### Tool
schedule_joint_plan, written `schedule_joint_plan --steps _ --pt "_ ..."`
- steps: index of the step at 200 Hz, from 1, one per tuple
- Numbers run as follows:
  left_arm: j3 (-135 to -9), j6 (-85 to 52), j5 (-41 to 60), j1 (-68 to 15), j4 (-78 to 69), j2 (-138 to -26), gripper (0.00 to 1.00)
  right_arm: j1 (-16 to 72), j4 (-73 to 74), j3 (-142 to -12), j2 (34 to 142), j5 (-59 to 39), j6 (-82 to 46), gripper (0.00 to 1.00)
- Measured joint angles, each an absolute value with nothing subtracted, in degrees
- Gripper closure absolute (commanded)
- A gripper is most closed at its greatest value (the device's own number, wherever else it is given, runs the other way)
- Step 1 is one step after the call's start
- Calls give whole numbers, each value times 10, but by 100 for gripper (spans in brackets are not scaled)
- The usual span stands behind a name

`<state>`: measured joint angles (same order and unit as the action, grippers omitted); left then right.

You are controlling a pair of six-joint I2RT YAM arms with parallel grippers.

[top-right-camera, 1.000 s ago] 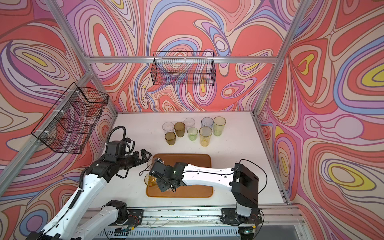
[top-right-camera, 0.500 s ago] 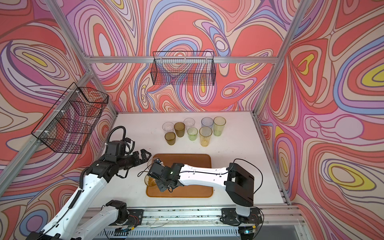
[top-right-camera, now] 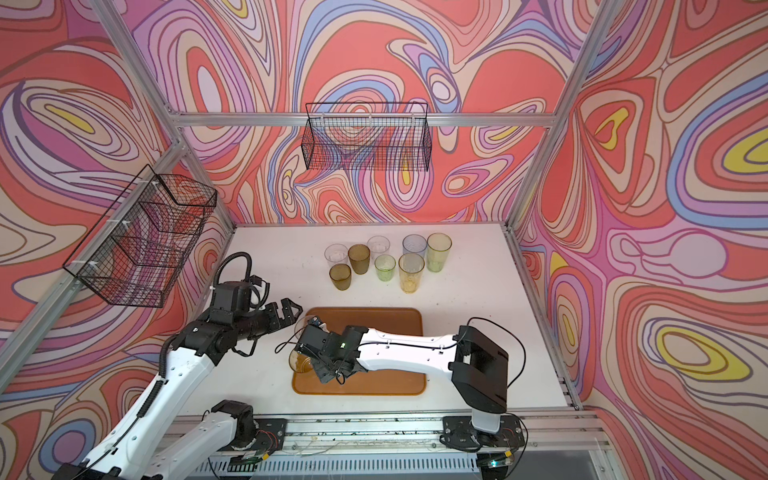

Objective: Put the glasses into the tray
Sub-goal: 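Lower the clear glass onto the tray beside the yellow glass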

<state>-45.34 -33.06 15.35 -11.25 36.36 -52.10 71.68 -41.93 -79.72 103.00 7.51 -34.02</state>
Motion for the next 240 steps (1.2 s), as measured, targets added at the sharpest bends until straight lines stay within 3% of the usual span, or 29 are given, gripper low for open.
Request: schedule_joint_plan --steps 157,196,240 --pt "-453 -331 152 -112 364 -521 0 717 -420 -802 1030 62 -340 100" --pt "-453 -331 152 -112 364 -521 0 717 -422 -811 1035 62 -342 81" --pt "-453 -330 152 -112 364 -519 0 717 -427 -815 1035 69 -342 77"
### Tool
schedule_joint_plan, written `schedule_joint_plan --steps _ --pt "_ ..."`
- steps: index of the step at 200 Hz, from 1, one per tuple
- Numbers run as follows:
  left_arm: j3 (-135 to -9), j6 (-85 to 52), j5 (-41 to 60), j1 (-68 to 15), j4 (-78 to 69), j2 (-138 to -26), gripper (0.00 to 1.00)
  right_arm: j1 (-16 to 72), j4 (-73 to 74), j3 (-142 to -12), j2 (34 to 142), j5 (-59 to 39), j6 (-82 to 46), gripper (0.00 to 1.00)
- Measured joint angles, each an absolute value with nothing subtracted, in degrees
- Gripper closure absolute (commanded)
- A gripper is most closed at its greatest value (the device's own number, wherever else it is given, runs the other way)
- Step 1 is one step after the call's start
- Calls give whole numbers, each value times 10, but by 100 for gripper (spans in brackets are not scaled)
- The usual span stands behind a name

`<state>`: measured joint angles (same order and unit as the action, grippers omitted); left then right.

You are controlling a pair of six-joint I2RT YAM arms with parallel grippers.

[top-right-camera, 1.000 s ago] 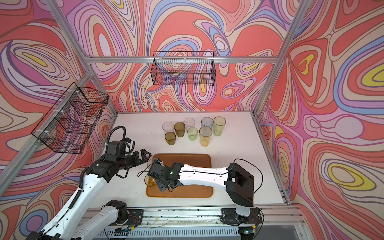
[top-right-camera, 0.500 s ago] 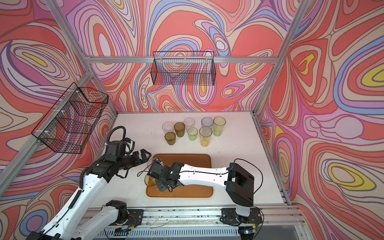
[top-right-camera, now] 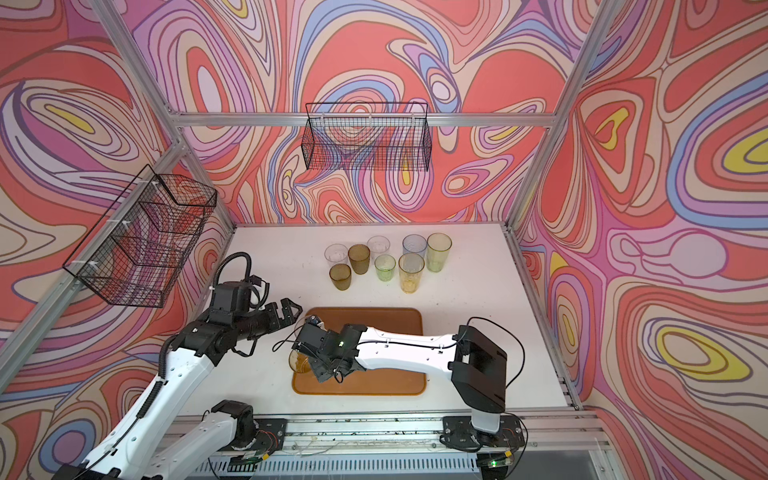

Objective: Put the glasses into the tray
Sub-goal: 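Lower the clear glass onto the tray beside the yellow glass, then open the right gripper and lift it away from the placed glass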

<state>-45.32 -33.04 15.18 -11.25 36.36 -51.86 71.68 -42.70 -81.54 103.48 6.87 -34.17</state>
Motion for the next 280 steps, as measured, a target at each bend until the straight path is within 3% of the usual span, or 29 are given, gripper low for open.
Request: schedule_joint_plan --steps 20,65,122,160,200,280 --pt "-453 -330 152 -112 364 -519 0 717 -431 -815 1035 73 -342 76" --pt "-453 -330 152 -112 364 -519 0 717 -439 -815 1027 101 -356 60" --pt "-453 -330 152 -112 364 -518 0 717 -430 -805 946 144 -373 19" --pt "-453 -331 152 -112 364 -518 0 717 -415 -764 916 168 -381 7" --pt "-483 -331 154 -112 367 -527 0 717 -385 -687 851 187 -387 2" --pt "-553 -338 123 -155 385 -589 0 675 -304 -571 687 204 -392 2"
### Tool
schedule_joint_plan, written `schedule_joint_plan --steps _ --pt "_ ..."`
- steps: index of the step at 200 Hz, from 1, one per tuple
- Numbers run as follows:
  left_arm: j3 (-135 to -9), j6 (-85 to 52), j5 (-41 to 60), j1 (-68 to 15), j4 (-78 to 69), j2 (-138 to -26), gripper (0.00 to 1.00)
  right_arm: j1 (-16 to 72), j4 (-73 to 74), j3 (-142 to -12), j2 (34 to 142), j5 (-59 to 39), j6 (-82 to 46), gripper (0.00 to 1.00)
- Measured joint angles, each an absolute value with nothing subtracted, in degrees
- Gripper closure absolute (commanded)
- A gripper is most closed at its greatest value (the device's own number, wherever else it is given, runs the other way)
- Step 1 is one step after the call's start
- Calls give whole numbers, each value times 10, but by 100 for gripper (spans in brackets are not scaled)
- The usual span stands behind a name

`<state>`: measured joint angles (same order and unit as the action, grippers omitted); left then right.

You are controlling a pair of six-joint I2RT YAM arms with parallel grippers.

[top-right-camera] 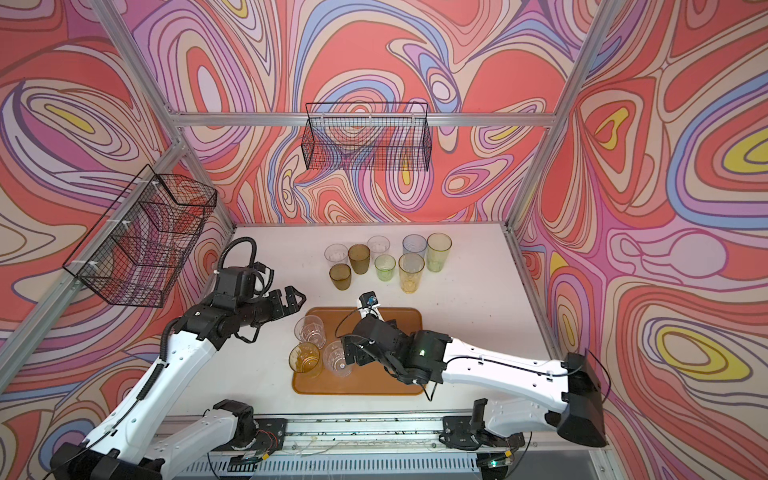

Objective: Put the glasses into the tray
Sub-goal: 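Open the right gripper and lift it away from the placed glass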

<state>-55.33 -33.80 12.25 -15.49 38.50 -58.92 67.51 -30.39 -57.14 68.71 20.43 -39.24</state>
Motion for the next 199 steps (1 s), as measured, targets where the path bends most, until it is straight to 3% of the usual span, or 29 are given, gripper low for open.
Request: schedule_joint_plan --steps 77,144,168,199 --pt "-670 -356 36 -266 386 -677 0 570 -263 -468 555 133 -372 2" --pt "-772 -336 -21 -269 415 -833 0 553 -242 -418 505 76 -361 2" --pt "-807 -328 -16 -257 416 -882 6 551 -236 -408 495 67 -361 2" --pt "-827 -323 -3 -235 416 -936 24 550 -228 -408 494 56 -364 2"
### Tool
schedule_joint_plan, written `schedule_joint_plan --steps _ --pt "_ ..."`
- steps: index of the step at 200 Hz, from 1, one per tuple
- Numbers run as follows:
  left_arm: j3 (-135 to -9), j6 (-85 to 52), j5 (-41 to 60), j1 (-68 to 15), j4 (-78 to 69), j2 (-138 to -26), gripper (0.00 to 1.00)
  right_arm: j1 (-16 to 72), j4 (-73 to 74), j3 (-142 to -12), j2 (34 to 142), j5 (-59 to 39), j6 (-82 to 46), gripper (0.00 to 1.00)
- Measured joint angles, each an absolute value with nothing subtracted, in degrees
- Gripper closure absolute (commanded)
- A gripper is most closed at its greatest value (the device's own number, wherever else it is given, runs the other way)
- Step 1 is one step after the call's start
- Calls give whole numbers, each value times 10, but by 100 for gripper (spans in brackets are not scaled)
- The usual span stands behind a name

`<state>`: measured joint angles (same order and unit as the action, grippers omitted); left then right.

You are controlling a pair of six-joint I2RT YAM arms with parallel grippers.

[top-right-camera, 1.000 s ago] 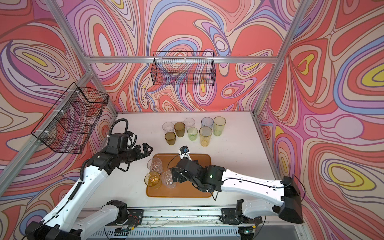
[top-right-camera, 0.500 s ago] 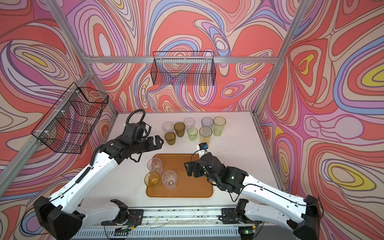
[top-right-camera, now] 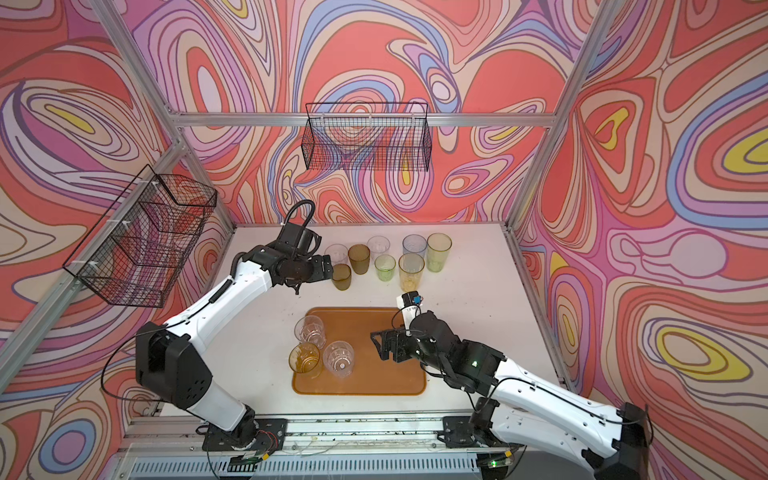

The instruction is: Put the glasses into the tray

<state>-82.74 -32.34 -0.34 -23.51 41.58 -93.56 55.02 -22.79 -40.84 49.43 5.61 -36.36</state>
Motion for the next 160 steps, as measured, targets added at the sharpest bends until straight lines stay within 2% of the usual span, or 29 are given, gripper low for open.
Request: schedule_joint_plan --steps 43,74,160 --pt "-849 -317 15 -227 417 -999 35 550 -223 -407 496 43 -372 2" --pt "-867 -315 27 -225 416 -1036 37 550 -223 -398 489 37 -384 2" --pt "-911 -302 23 -225 419 -1093 53 550 -222 -382 471 36 -399 2"
